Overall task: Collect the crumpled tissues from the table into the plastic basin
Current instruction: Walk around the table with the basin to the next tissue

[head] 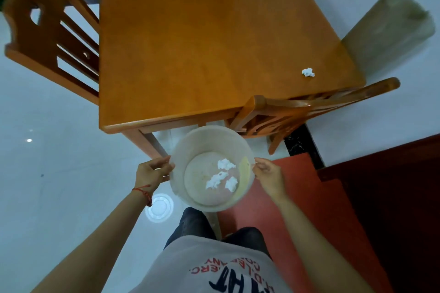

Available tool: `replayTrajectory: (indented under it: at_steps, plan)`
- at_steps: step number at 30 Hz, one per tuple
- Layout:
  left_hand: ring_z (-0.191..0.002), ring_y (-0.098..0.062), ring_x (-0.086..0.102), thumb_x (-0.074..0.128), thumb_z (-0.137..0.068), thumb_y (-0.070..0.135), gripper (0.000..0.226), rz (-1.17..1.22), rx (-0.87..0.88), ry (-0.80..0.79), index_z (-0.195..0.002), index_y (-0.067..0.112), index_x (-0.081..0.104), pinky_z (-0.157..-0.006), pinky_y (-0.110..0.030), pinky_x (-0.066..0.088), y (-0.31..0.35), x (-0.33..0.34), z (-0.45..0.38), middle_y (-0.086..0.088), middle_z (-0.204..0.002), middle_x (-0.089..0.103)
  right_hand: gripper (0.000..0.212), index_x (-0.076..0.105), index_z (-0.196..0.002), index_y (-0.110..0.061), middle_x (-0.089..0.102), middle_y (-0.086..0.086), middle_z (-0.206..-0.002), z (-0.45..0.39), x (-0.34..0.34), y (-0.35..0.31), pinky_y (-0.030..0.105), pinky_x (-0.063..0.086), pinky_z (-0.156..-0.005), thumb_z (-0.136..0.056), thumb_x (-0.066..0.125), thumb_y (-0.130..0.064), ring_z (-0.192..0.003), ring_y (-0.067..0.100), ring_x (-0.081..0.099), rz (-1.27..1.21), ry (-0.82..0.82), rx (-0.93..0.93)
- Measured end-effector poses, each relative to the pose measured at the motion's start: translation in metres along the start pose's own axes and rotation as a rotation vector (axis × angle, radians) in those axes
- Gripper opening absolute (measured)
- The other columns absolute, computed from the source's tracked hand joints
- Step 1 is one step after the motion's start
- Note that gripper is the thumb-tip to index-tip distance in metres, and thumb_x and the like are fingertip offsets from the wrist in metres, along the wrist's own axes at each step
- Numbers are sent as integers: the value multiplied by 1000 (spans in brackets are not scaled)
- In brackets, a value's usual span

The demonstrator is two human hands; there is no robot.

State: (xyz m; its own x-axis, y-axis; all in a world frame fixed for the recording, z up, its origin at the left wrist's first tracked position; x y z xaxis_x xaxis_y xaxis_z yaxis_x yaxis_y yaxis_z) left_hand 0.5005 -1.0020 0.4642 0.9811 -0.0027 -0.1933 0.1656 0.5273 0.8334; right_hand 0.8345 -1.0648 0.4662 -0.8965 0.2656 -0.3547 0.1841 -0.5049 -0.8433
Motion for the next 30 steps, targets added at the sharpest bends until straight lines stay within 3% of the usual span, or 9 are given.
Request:
replayTrajectory:
  at_steps: [3,6,8,11,14,18,23,27,30]
  plan:
    - [-81,-23,64,66,-81,8,32,10,-7,32,-112,1,63,-63,-22,55,-1,-5,-2,-9,-102,65,22,64,-104,-7,64,-9,-72,-12,7,-8,13,48,-59,-82,62,-2,-59,-7,60,18,-24,-1]
    - [-78,-18,65,67,-80,7,33,51,-26,61,-112,2,63,-57,-19,53,-2,-7,-2,-9,-97,66,23,64,-105,-4,65,-4,-75,-23,14,-14,32,50,-70,-82,62,-4,-69,11,62,38,-61,-3]
    - [-79,-20,65,66,-80,7,33,62,-40,89,-112,2,63,-61,-23,54,-6,-8,-2,-9,-96,67,24,64,-106,-5,66,1,-79,-29,17,-18,36,50,-75,-82,63,-5,-75,19,63,59,-89,-19]
    - [-83,-30,65,67,-80,6,32,90,-59,133,-111,1,63,-75,-35,54,-10,-7,1,-13,-95,68,25,65,-107,-8,67,3,-87,-39,18,-25,28,50,-74,-82,63,-8,-79,17,63,96,-121,-64]
    - [-79,-28,65,67,-79,4,29,115,-77,188,-108,2,65,-77,-35,54,-13,-4,5,-6,-88,69,26,64,-110,-7,67,3,-92,-50,19,-30,24,51,-72,-84,62,-9,-82,15,63,121,-194,-84]
    - [-74,-25,66,68,-77,0,28,188,-102,276,-105,7,66,-79,-37,53,-16,3,13,-4,-81,69,26,64,-111,-8,67,4,-99,-63,15,-38,6,46,-64,-85,61,-9,-84,11,62,147,-281,-108]
    - [-73,-21,66,68,-78,1,30,208,-100,387,-108,1,65,-77,-36,53,-21,14,29,-10,-89,68,32,58,-118,-4,64,12,-114,-74,9,-44,32,49,-89,-86,60,-8,-101,19,60,139,-398,-88]
    - [-78,-28,65,67,-79,3,31,236,-94,448,-109,-1,63,-76,-36,52,-24,18,39,-14,-94,67,33,58,-119,-6,64,13,-115,-78,4,-53,16,44,-75,-86,60,-9,-95,13,57,155,-437,-120]
    - [-81,-30,65,67,-78,3,31,248,-98,469,-110,0,64,-78,-37,52,-26,18,43,-14,-93,67,33,57,-119,-6,63,12,-117,-73,5,-57,20,43,-81,-87,60,-10,-99,14,57,168,-471,-145]
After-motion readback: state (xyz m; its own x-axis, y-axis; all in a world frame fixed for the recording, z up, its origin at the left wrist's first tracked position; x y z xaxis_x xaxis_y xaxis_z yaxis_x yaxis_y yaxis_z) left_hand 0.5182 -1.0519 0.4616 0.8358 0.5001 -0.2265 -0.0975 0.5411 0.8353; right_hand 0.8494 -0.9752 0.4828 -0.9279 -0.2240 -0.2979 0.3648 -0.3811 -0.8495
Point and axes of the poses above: each hand's wrist, its own z-axis away from the middle knuckle, its own x-axis out of the palm, y = z × x, the point moved 8 cm from there along -z, towards the middle knuckle
